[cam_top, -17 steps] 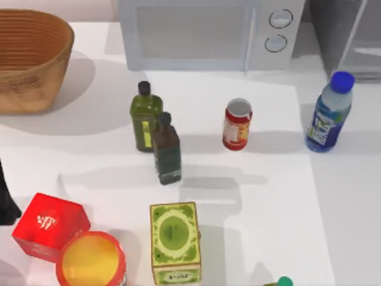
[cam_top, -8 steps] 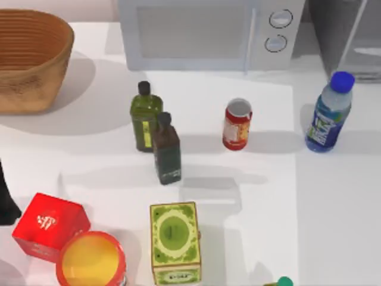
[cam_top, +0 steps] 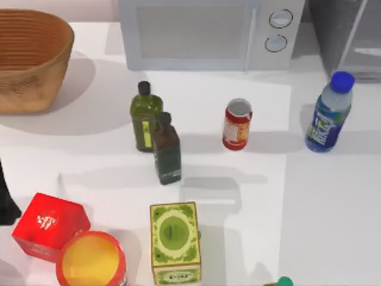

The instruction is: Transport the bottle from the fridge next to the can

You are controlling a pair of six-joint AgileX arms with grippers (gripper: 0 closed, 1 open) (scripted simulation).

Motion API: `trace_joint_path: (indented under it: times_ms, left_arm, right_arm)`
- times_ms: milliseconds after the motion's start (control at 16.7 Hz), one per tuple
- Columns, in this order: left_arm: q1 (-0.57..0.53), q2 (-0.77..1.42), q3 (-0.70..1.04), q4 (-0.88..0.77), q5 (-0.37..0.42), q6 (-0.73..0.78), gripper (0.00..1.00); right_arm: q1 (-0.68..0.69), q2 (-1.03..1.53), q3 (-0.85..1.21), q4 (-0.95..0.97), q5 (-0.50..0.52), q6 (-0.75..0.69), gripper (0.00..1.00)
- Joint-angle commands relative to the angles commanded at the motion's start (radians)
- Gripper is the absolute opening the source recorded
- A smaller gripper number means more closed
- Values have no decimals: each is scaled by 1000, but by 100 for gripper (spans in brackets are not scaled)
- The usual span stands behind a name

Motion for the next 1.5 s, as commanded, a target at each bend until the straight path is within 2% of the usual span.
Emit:
trace_joint_path:
  times_ms: [180,360,540,900,1080,1200,1500]
  left_arm:
    - [0,0,0,0,0,0,100]
    - [0,0,0,0,0,0,100]
    - [0,0,0,0,0,0,100]
    - [0,0,0,0,0,0,100]
    - [0,0,0,0,0,0,100]
    - [0,0,0,0,0,0,100]
    - [0,0,0,0,0,0,100]
  right_arm:
    - [1,-4,-11,9,10,9,100]
    - [96,-21,-42,49,87,84,100]
    - [273,-53,-97,115,218,203,100]
    - [711,-148,-235,274,545,482,100]
    - [856,-192,-290,339,672,590,100]
    - [899,-209,-309,362,715,627,100]
    - [888,-207,-315,361,725,627,100]
